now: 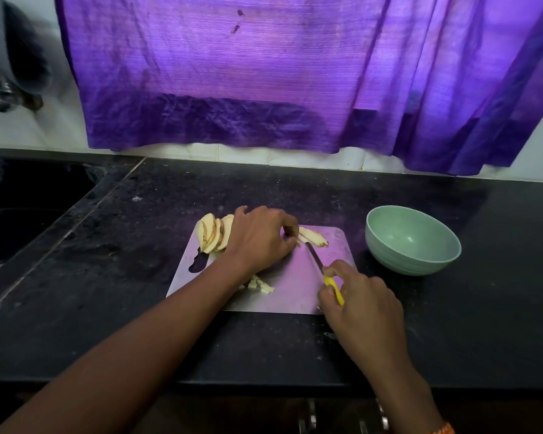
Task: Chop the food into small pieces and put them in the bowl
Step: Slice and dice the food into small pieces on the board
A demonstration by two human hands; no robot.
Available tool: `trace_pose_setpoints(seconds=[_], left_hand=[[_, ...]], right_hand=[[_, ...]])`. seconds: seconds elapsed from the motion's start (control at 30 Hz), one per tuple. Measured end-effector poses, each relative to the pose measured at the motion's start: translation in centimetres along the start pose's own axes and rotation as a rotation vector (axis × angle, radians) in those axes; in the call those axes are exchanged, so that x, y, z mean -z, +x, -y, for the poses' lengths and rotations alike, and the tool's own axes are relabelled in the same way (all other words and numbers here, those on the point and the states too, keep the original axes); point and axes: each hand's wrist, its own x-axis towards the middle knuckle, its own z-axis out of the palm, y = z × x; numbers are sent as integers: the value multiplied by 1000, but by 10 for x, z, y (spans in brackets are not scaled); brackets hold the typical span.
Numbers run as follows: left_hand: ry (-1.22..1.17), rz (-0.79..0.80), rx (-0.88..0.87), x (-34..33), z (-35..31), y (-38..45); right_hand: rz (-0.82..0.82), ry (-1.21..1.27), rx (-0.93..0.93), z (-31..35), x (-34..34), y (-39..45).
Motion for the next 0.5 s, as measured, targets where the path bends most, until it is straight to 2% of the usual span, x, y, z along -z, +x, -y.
trace_pose_setpoints(seconds=[0.17,0.33,0.5], left_hand=[[-13,1,-10,1,0,-2],[-34,-30,-40,-2,1,-1],[-16,-50,-58,-6,4,5]], right_hand=[[-53,118,-22,-6,-2,7],[-75,49,-51,-16,-6,41],[-68,96,-21,-20,-13,51]])
